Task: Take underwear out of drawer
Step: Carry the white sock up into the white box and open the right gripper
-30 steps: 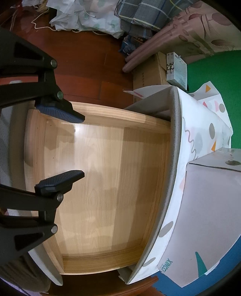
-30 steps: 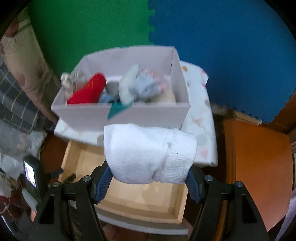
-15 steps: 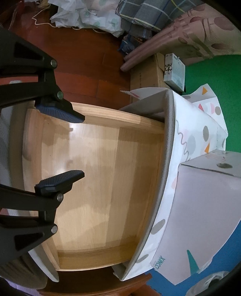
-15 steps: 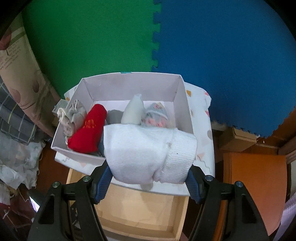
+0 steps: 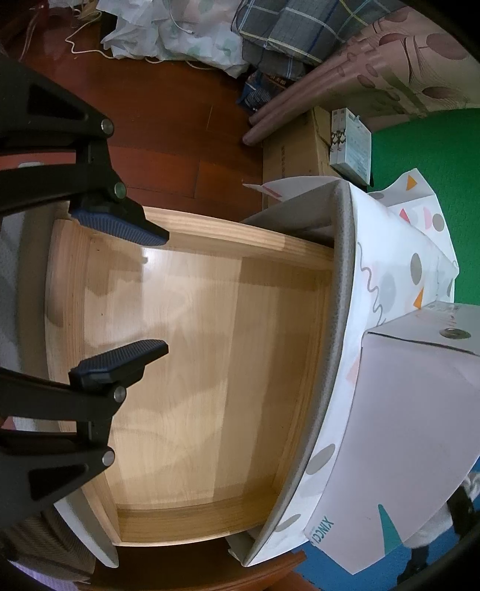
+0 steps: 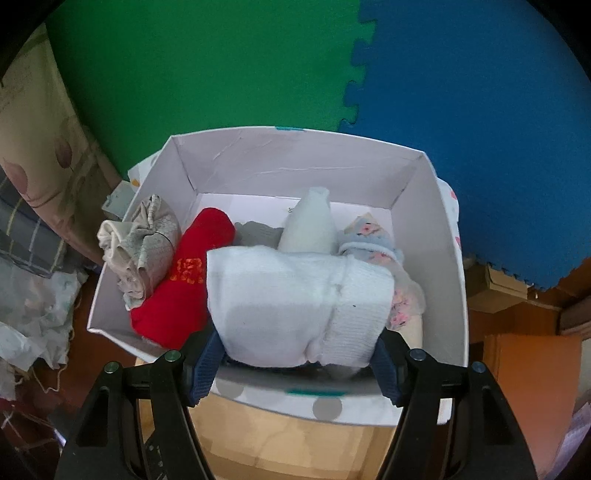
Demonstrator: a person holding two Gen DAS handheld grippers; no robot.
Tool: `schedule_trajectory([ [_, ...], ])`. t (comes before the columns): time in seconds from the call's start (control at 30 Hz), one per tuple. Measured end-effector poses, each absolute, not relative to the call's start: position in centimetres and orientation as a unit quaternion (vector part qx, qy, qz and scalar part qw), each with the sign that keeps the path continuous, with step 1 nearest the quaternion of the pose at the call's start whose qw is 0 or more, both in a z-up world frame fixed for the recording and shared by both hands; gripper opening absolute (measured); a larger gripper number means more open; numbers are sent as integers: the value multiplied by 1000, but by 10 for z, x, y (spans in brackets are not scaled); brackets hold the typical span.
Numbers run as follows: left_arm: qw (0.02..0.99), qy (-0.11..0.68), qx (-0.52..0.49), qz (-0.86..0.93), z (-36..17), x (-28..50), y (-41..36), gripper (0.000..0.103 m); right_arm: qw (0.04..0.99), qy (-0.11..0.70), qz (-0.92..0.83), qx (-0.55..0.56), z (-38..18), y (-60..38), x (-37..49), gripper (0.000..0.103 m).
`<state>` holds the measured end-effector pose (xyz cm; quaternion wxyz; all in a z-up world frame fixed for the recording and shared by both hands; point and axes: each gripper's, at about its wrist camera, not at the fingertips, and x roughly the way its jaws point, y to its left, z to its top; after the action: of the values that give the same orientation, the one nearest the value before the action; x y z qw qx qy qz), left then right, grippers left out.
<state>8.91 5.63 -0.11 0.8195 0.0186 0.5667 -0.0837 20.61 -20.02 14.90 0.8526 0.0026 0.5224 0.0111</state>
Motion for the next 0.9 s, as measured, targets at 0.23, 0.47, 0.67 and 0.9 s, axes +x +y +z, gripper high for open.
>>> schedule_trajectory([
  [0.23, 819, 567, 25, -81, -2, 89, 55, 54, 852, 524, 4, -4, 137, -195, 221, 68],
  [0.47, 820, 567, 30, -77, -1, 87, 54, 54, 853, 522, 0, -30, 129, -184, 228, 72],
  [0.67, 821, 566, 35, -75, 0, 86, 53, 54, 857, 513, -7, -36, 129, -182, 224, 75],
  [0.9, 821, 566, 36, -72, 0, 86, 52, 54, 859, 510, -9, -33, 130, -178, 225, 84],
])
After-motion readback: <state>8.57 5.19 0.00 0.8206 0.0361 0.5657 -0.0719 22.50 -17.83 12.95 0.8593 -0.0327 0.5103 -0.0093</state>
